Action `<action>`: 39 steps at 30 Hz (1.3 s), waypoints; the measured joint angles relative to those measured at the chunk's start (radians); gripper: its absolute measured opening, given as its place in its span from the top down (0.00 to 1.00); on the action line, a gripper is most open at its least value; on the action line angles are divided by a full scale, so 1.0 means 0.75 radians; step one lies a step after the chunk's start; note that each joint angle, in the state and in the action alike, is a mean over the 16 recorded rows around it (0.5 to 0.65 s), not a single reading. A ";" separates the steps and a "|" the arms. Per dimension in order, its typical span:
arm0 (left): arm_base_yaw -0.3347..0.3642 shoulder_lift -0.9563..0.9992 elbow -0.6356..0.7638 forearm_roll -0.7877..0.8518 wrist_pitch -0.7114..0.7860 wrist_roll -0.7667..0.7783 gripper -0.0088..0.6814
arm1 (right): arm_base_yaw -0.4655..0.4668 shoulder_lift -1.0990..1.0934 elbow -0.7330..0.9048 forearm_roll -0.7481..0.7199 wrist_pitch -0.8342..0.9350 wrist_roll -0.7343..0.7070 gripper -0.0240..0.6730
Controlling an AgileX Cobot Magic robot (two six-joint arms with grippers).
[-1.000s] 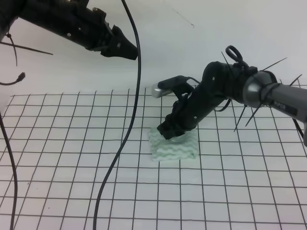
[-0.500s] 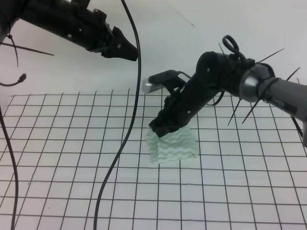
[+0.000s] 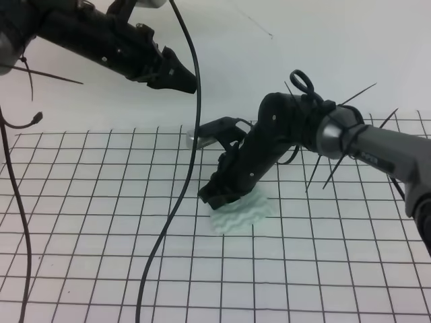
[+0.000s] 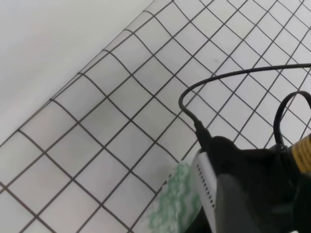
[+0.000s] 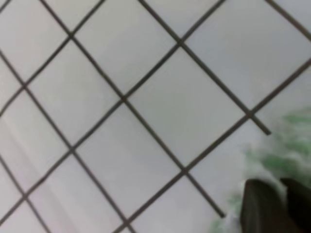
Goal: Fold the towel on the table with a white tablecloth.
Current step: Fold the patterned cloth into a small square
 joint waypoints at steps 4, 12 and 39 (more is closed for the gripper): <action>0.000 0.001 0.000 -0.004 0.000 -0.001 0.62 | -0.004 0.011 -0.018 -0.005 0.000 0.005 0.73; 0.000 0.002 0.000 -0.007 0.000 -0.001 0.62 | -0.027 0.005 -0.128 -0.088 0.110 0.020 0.61; 0.000 0.003 0.000 -0.009 0.000 -0.002 0.62 | -0.171 -0.029 -0.076 -0.207 0.467 0.151 0.96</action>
